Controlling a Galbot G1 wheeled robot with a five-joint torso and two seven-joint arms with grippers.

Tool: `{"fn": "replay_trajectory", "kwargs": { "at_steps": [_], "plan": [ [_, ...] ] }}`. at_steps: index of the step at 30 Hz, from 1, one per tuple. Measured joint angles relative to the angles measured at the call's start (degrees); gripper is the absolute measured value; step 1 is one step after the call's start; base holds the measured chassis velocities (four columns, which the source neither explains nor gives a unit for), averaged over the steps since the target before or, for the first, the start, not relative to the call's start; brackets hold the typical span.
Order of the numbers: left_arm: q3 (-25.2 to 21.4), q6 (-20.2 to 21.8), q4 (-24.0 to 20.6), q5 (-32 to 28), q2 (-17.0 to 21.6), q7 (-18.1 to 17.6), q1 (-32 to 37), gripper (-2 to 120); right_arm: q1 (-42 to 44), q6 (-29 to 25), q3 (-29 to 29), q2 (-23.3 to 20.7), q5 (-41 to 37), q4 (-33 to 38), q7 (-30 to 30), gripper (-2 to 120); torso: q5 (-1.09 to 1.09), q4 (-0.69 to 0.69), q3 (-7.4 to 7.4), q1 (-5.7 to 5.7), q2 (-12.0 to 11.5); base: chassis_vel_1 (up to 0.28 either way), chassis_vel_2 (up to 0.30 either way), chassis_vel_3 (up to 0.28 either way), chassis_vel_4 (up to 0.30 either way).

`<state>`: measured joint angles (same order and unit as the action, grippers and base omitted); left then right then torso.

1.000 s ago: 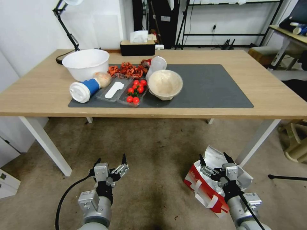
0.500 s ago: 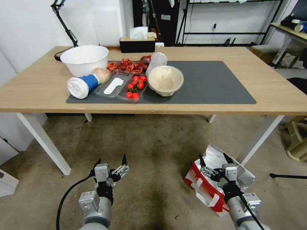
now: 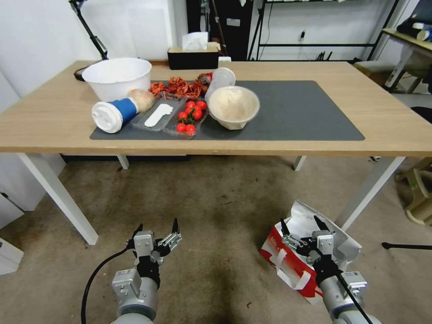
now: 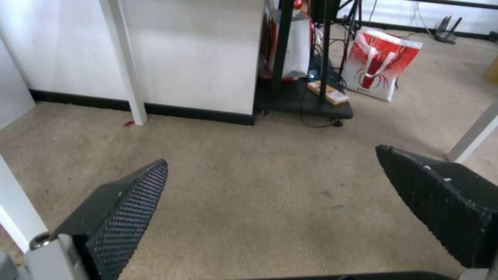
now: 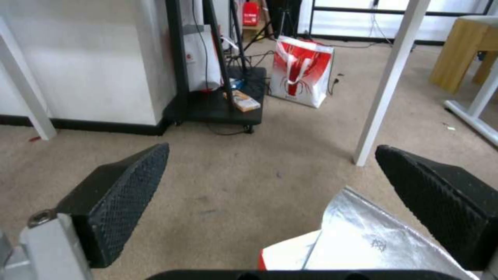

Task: Pick up the food delivery bag from the floor and place it on the table.

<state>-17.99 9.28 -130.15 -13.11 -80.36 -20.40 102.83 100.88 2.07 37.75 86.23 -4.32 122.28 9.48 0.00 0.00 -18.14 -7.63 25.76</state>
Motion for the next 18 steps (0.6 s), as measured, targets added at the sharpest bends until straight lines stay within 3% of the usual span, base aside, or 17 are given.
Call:
{"fn": "replay_trajectory", "kwargs": {
  "at_steps": [18],
  "plan": [
    [-0.2, -0.1, 0.4, -0.3, 0.2, 0.0, 0.1, 100, -0.1, 0.1, -0.1, 0.2, -0.3, -0.1, 0.3, 100, 0.00, 0.00, 2.67, 1.45, -4.1, 0.000, 0.000, 0.000, 0.000]
  ]
}}
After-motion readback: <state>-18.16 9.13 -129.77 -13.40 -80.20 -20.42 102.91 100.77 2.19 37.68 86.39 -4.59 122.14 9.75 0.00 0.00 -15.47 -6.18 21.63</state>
